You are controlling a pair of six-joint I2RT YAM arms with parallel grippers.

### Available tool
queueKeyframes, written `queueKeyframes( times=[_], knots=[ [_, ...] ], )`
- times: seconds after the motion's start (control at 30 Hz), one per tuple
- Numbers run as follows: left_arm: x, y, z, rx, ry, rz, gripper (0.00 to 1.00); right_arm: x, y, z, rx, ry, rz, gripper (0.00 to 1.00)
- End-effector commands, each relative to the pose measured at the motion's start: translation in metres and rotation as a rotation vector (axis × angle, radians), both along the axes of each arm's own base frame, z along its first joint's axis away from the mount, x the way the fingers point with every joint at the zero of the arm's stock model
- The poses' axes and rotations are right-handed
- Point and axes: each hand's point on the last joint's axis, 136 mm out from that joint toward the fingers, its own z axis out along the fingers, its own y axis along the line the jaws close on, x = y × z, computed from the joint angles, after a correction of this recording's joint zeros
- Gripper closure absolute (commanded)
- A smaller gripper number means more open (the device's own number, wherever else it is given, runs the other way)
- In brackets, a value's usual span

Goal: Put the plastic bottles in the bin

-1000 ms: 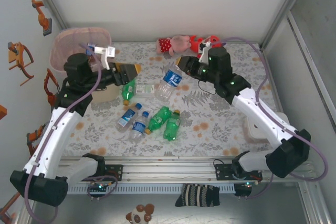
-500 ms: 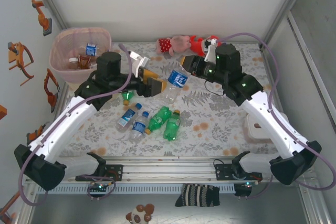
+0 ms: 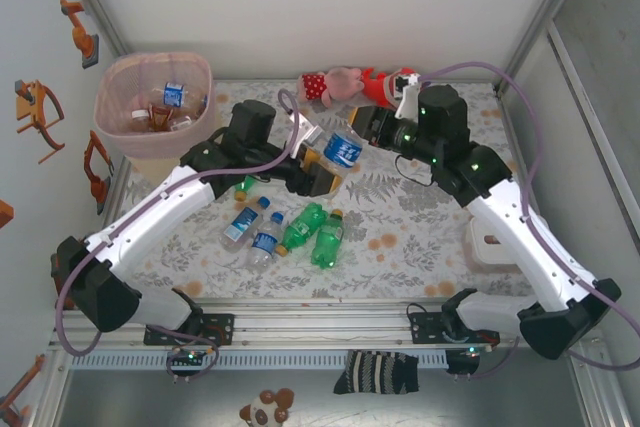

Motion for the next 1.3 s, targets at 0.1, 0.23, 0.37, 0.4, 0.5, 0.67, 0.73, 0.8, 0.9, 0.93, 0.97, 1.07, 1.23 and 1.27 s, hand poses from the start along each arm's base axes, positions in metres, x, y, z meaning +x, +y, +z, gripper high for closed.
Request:
queueKeyframes(
  times=[0.1, 0.23, 0.37, 0.4, 0.5, 0.67, 0.73, 0.8, 0.9, 0.93, 0.97, 1.07, 1.23, 1.27],
  knots=[
    [-0.009, -0.004, 0.011, -0.024, -0.015, -0.062, 0.4, -0.009, -0.01, 0.031, 0.017, -0.095, -0.02, 0.81],
    [-0.008, -0.005, 0.014, -0.034, -0.028, -0.061, 0.45, -0.009, -0.01, 0.03, 0.015, -0.097, -0.021, 0.81],
    [-0.006, -0.003, 0.021, -0.037, -0.055, -0.042, 0.46, -0.01, -0.017, 0.031, -0.004, -0.111, -0.043, 0.64],
    [-0.003, -0.002, 0.022, -0.033, -0.063, -0.027, 0.46, -0.01, -0.019, 0.031, -0.014, -0.114, -0.054, 0.57],
    [0.003, 0.004, 0.03, -0.022, -0.1, 0.012, 0.46, -0.011, -0.03, 0.032, -0.048, -0.128, -0.091, 0.43],
    [0.027, 0.028, 0.047, -0.006, -0.149, 0.132, 0.46, -0.018, -0.045, 0.037, -0.085, -0.161, -0.132, 0.41],
    [0.04, 0.045, 0.055, -0.008, -0.158, 0.206, 0.46, -0.021, -0.051, 0.039, -0.095, -0.172, -0.149, 0.41],
    [0.053, 0.065, 0.063, -0.002, -0.171, 0.287, 0.47, -0.023, -0.056, 0.04, -0.104, -0.179, -0.164, 0.41],
    [0.075, 0.1, 0.077, 0.013, -0.199, 0.422, 0.47, -0.025, -0.061, 0.039, -0.115, -0.184, -0.178, 0.41],
    [0.082, 0.113, 0.081, 0.013, -0.2, 0.466, 0.48, -0.025, -0.062, 0.04, -0.118, -0.187, -0.18, 0.41],
    [0.09, 0.126, 0.086, 0.012, -0.199, 0.511, 0.48, -0.026, -0.063, 0.039, -0.12, -0.185, -0.181, 0.41],
    [0.114, 0.169, 0.095, 0.013, -0.182, 0.648, 0.49, -0.025, -0.062, 0.037, -0.124, -0.18, -0.179, 0.41],
    [0.143, 0.228, 0.105, 0.009, -0.146, 0.809, 0.49, -0.024, -0.06, 0.033, -0.13, -0.17, -0.173, 0.41],
    [0.149, 0.238, 0.105, 0.013, -0.139, 0.836, 0.49, -0.024, -0.06, 0.032, -0.13, -0.169, -0.173, 0.41]
  ],
)
